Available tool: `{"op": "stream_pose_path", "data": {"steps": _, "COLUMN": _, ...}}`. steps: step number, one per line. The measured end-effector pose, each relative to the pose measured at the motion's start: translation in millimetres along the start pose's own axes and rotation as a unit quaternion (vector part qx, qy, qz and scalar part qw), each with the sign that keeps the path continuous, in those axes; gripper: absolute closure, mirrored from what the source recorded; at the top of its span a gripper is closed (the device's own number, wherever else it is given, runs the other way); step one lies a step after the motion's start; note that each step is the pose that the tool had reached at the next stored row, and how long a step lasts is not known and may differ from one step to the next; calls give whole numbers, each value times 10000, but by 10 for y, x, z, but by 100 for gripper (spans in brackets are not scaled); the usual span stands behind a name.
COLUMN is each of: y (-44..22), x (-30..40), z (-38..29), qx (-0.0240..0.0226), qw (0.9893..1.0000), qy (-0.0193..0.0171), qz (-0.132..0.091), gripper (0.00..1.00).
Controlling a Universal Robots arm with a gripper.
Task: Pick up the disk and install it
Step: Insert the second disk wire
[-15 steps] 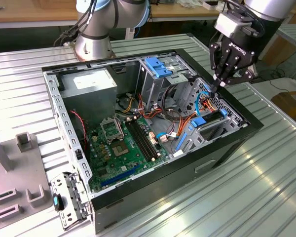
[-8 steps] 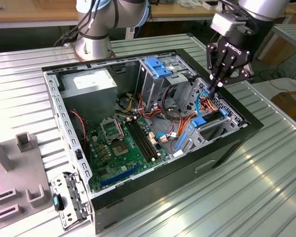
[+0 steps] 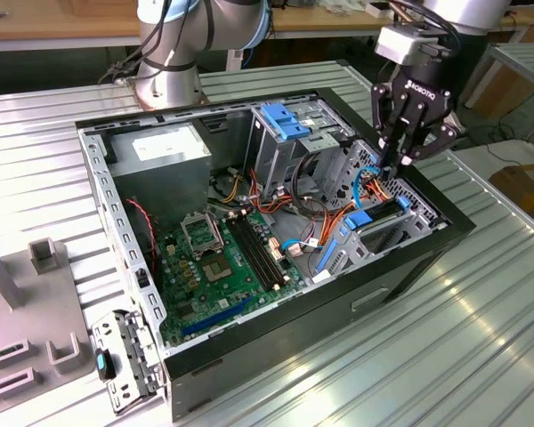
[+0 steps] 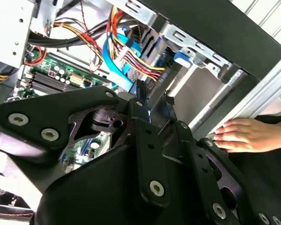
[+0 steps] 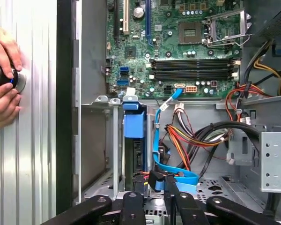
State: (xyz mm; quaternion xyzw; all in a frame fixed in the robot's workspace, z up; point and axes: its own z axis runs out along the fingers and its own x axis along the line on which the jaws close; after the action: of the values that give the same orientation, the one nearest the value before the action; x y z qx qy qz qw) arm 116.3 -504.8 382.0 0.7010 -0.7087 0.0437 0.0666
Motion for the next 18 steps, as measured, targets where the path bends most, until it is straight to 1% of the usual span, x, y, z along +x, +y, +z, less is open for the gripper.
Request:
{"op": "stream_pose_path", "data": {"steps": 2, "y": -5, "x": -50, "z": 6, "qx": 0, "qw": 10000, "qy": 32, "qz": 1, "gripper": 69}}
{"op": "stream_pose_path", "data": {"steps": 3, "y": -9, "x": -72, "z": 30, "qx": 0, "qw": 10000, "qy": 64, "qz": 2, "gripper": 69}}
{"op": "stream_pose_path", "data": {"steps": 6, "y": -13, "x": -87, "z": 70, "qx": 1, "qw": 9999, "qy": 114, "qz": 3, "gripper": 69}}
{"op": "stream_pose_path", "data": {"steps": 7, "y": -14, "x": -90, "z": 81, "qx": 1, "qw": 9999, "qy": 150, "qz": 5, "gripper": 69}}
{"op": "stream_pose_path", "data": {"steps": 8, "y": -14, "x": -92, "z": 87, "qx": 1, "qw": 9998, "qy": 174, "qz": 5, "gripper": 70}}
{"op": "stream_pose_path", "data": {"steps": 9, "y": -14, "x": -95, "z": 96, "qx": 2, "qw": 9998, "qy": 220, "qz": 7, "gripper": 77}}
{"op": "stream_pose_path", "data": {"steps": 10, "y": -15, "x": -97, "z": 101, "qx": 2, "qw": 9997, "qy": 237, "qz": 7, "gripper": 77}}
{"op": "stream_pose_path", "data": {"steps": 11, "y": -15, "x": -97, "z": 103, "qx": 2, "qw": 9997, "qy": 243, "qz": 7, "gripper": 84}}
{"op": "stream_pose_path", "data": {"steps": 14, "y": -15, "x": -87, "z": 113, "qx": 2, "qw": 9997, "qy": 237, "qz": 8, "gripper": 84}}
{"op": "stream_pose_path", "data": {"steps": 15, "y": -15, "x": -63, "z": 121, "qx": 2, "qw": 9998, "qy": 214, "qz": 7, "gripper": 84}}
{"op": "stream_pose_path", "data": {"steps": 16, "y": -15, "x": -16, "z": 135, "qx": 1, "qw": 9999, "qy": 159, "qz": 5, "gripper": 84}}
{"op": "stream_pose_path", "data": {"steps": 18, "y": -15, "x": 40, "z": 151, "qx": 1, "qw": 10000, "qy": 65, "qz": 2, "gripper": 84}}
